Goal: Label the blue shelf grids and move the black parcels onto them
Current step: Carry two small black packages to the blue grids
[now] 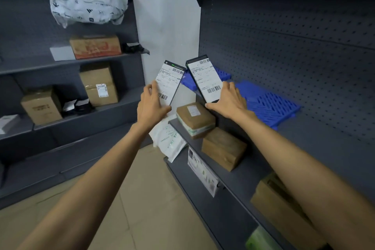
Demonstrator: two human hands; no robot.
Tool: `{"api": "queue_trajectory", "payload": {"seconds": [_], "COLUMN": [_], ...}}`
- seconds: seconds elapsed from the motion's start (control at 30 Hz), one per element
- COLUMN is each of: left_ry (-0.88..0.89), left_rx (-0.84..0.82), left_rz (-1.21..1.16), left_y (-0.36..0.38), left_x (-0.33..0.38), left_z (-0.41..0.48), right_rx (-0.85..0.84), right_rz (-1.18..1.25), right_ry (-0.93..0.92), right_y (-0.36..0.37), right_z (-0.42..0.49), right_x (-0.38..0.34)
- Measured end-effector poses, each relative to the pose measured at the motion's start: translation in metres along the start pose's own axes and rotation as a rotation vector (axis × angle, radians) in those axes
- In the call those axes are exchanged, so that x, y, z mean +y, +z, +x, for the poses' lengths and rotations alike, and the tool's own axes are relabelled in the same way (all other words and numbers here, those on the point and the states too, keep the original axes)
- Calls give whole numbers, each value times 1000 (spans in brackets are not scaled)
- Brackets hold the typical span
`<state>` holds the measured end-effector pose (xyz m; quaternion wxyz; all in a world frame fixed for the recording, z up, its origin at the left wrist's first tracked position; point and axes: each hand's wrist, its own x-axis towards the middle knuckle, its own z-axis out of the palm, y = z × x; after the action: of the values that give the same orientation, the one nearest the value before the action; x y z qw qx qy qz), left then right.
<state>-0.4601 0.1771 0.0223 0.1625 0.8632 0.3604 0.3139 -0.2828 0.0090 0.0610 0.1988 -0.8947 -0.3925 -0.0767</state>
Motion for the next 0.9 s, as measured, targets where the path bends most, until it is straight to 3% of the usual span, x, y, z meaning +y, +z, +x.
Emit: {"api": "queue_trajectory", "payload": {"seconds": [0.2, 0.5, 0.9], "left_ry": [-16, 21, 254], "left_rx": [-20, -105, -364], "left_rz": [-6, -6, -100], "left_y": [42, 123, 214], "left_x": [-4, -27, -57], "left_z": [134, 286, 425], "right_rx": [-14, -93, -76], "right_rz": [45, 137, 106], "right_ry": [47, 227, 539], "right_y": [22, 91, 166], "right_z": [148, 285, 390], "right_x": [7, 3, -10]}}
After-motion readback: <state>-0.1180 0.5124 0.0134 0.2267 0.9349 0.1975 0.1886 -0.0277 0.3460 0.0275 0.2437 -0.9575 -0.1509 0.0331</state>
